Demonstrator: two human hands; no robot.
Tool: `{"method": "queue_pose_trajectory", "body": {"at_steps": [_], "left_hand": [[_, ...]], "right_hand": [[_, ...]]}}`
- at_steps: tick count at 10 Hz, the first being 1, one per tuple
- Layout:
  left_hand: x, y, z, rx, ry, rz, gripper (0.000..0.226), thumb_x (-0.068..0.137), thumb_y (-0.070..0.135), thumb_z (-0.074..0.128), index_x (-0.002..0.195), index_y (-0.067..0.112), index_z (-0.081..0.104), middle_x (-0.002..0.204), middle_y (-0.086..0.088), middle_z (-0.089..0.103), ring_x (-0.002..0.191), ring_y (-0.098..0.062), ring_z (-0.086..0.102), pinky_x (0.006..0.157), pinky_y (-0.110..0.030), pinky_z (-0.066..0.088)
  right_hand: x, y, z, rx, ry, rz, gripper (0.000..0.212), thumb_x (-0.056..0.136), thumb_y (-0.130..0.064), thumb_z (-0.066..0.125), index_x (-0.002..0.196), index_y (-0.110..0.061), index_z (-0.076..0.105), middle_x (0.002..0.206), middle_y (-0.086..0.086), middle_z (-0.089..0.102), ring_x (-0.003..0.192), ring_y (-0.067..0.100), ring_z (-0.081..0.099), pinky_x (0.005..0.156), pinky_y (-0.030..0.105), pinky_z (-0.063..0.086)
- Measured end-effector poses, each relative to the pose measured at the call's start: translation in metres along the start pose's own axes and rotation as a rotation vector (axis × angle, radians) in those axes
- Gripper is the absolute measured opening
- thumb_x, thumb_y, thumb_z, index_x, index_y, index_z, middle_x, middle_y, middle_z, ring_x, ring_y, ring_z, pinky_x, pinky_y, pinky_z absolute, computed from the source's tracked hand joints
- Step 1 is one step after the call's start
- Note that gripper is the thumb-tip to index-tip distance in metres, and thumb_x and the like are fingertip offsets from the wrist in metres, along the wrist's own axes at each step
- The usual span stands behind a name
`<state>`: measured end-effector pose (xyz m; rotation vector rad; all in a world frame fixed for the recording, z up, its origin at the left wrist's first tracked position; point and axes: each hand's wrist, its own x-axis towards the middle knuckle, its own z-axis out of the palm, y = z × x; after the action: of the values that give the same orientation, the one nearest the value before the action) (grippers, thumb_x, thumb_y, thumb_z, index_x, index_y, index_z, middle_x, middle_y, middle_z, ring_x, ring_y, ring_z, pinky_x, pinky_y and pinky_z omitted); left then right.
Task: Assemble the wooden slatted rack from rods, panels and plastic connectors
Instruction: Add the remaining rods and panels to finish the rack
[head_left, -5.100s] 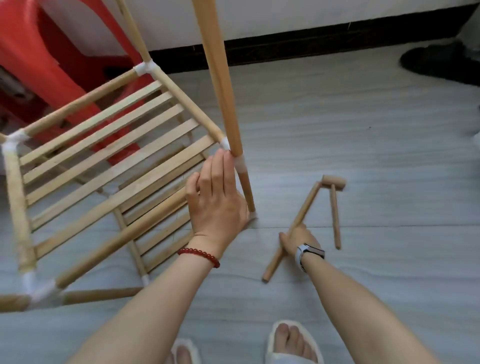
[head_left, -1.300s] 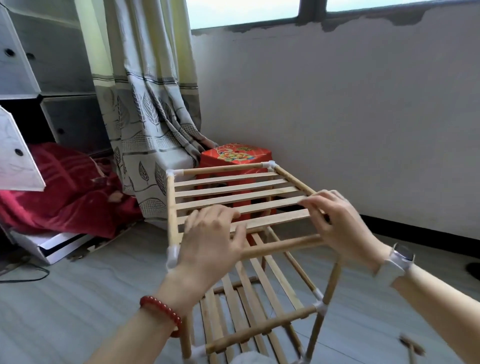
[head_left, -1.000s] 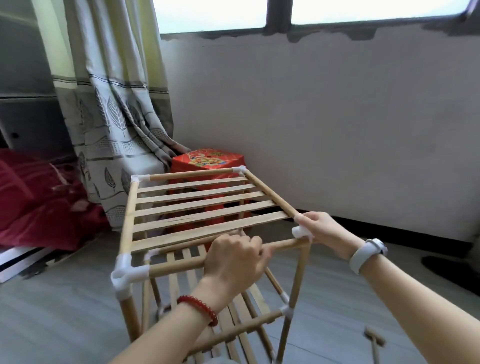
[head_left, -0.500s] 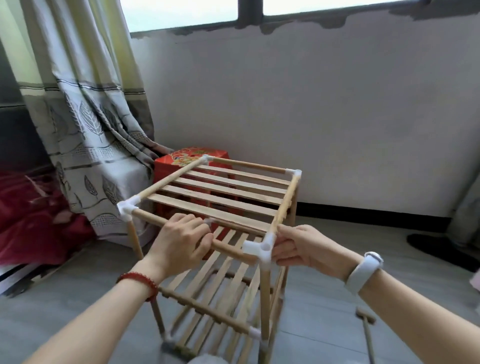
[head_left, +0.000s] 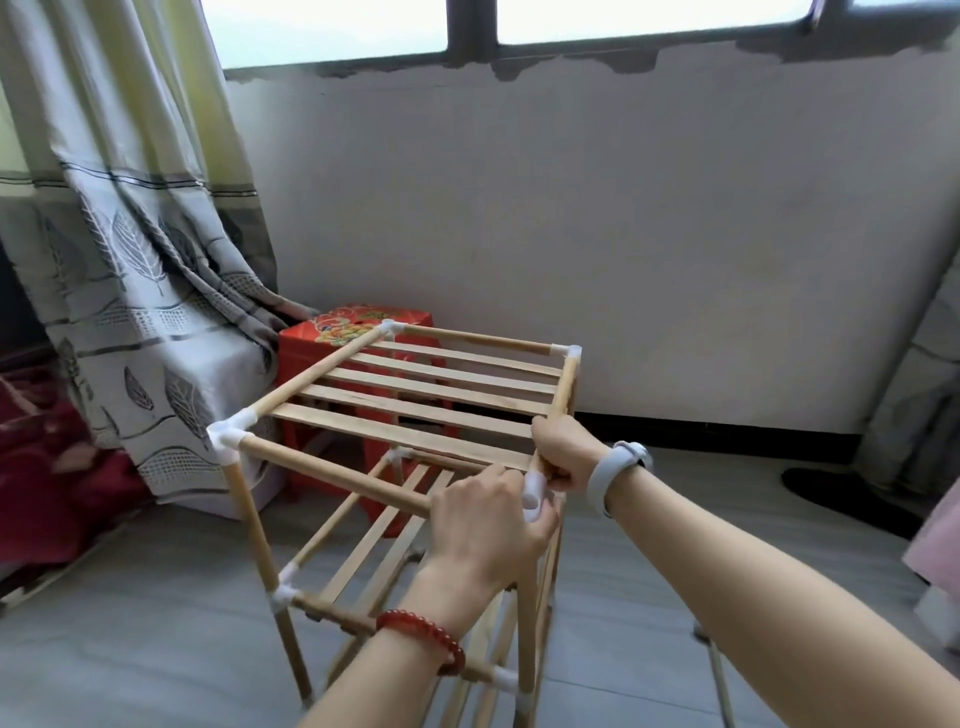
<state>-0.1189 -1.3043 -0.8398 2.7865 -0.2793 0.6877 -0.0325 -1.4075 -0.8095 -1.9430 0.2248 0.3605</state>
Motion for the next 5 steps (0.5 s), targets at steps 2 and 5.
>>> {"method": "queue_pose_trajectory", "body": {"at_steps": [2, 5], "left_hand": [[-0.002, -0.004, -0.002, 0.027, 0.013, 0.033, 0.036, 0.090, 0.052, 0.035, 0.087, 0.022, 0.055, 0.086, 0.008, 0.057, 0.075, -0.013, 0.056, 0.063, -0.026, 0.040], [-0.011, -0.006, 0.000, -0.026, 0.069, 0.205, 0.041, 0.088, 0.058, 0.045, 0.072, 0.020, 0.044, 0.065, 0.009, 0.040, 0.052, -0.009, 0.040, 0.048, -0.022, 0.033]], "right_hand": [[0.000, -0.008, 0.013, 0.002, 0.056, -0.022, 0.035, 0.096, -0.003, 0.026, 0.062, -0.012, 0.028, 0.064, 0.003, 0.034, 0.053, 0.013, 0.034, 0.045, 0.022, 0.034], [0.022, 0.005, 0.001, -0.042, 0.071, 0.005, 0.028, 0.097, -0.030, 0.029, 0.076, -0.013, 0.039, 0.048, 0.001, 0.041, 0.038, 0.012, 0.039, 0.036, 0.017, 0.033]]}}
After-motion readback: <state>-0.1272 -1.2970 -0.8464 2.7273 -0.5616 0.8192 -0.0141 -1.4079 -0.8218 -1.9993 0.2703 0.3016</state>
